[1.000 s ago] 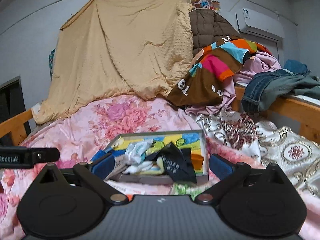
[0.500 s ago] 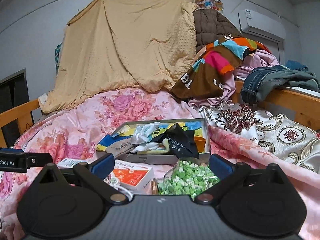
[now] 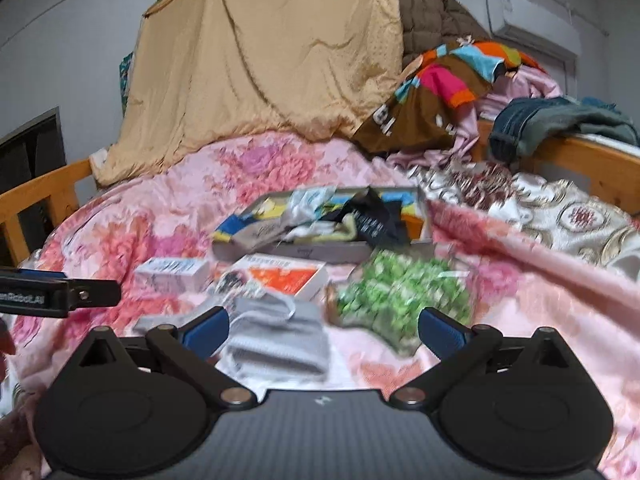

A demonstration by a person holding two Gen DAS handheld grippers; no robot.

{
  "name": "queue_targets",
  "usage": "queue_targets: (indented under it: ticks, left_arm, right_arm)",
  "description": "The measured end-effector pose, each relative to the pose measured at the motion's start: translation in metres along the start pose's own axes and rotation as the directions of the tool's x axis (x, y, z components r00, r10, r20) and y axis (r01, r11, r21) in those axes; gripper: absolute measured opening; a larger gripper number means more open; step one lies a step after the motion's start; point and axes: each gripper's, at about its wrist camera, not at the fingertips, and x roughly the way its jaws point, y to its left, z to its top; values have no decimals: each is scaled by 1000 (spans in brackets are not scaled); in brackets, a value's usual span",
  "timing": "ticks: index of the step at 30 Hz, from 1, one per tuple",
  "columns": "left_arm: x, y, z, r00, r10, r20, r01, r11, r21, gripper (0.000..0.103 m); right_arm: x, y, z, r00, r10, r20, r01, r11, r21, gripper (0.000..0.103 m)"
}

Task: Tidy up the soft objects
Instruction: 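Move both open tools back over the remaining pile, then grasp the grey cloth with the left tool while the right tool grasps the grey face mask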

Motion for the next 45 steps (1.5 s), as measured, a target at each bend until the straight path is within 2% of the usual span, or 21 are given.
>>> queue_targets:
  ticks: [2,6,11,18,29,36,45]
  left_arm:
    - [1,4,-5,1000,-11,-12,11,1000,-6,102]
    - [8,14,-14,997,-57,-49,56,998,-22,102]
    - [18,20,-19,995,-80,-62,79,997,-24,102]
    - [33,26,-21,989,-114,-93,112,993,-28,102]
    - [60,27,-22,977,-183,-112,180,983,-36,102]
    - [72,29,-23,972,-217,-92,217,976,-17,102]
    - [87,33,-19,964,-250,-88,246,968,-57,102]
  right_arm:
    - [1,7,-4,999,24,-30,-25,1000,-17,103]
    - [4,21,-9,998,32,-58,-37,996,-83,103]
    - [10,31,-11,995,37,-97,-48,992,-115,103]
    - [25,27,-8,990,50,-136,-61,995,-79,103]
    - [50,18,-9,983,26,-180,-35,998,-47,103]
    - [59,13,-5,988,23,-155,-28,999,-28,103]
    - [61,8,5,991,109,-74,-106,994,37,103]
